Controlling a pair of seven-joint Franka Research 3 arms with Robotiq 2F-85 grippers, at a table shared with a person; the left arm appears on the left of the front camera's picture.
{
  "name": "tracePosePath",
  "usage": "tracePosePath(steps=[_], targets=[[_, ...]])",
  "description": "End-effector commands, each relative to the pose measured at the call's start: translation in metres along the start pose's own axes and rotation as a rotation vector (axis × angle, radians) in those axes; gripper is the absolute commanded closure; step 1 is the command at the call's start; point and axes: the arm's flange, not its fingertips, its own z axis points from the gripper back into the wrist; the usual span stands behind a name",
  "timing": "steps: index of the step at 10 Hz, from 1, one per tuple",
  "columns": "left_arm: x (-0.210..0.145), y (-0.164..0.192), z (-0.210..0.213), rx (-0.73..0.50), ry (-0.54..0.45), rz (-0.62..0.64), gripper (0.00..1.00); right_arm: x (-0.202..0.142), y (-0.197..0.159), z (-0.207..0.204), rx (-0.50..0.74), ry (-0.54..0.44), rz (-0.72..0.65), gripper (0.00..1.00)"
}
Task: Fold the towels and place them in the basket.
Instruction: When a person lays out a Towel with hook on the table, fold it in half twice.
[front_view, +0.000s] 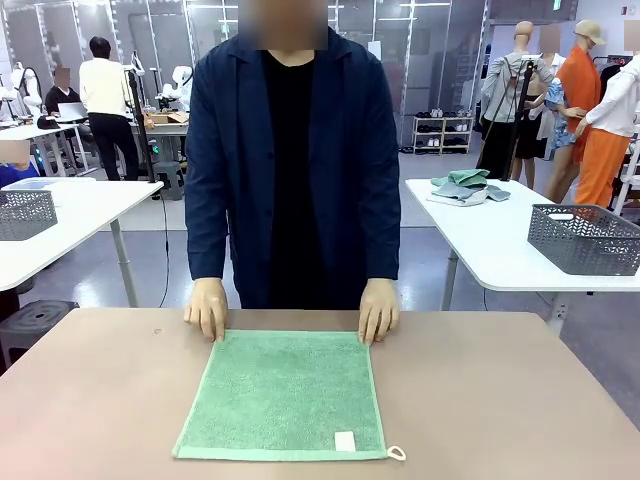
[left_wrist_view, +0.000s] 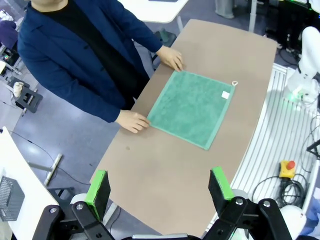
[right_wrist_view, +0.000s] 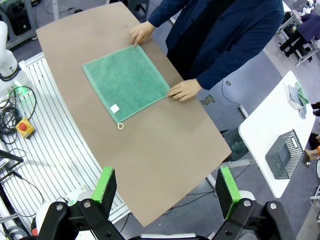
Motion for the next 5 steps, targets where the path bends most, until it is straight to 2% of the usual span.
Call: tracePosePath(steps=[1, 5], targets=[[-0.0020, 0.0014, 0.0021, 0.003, -0.003, 0.004, 0.00, -0.0003, 0.0013, 0.0032, -0.003, -0.009, 0.003, 0.00], [-0.0020, 0.0014, 0.0021, 0.003, -0.003, 0.004, 0.00, -0.0003, 0.0013, 0.0032, -0.003, -0.009, 0.003, 0.00]])
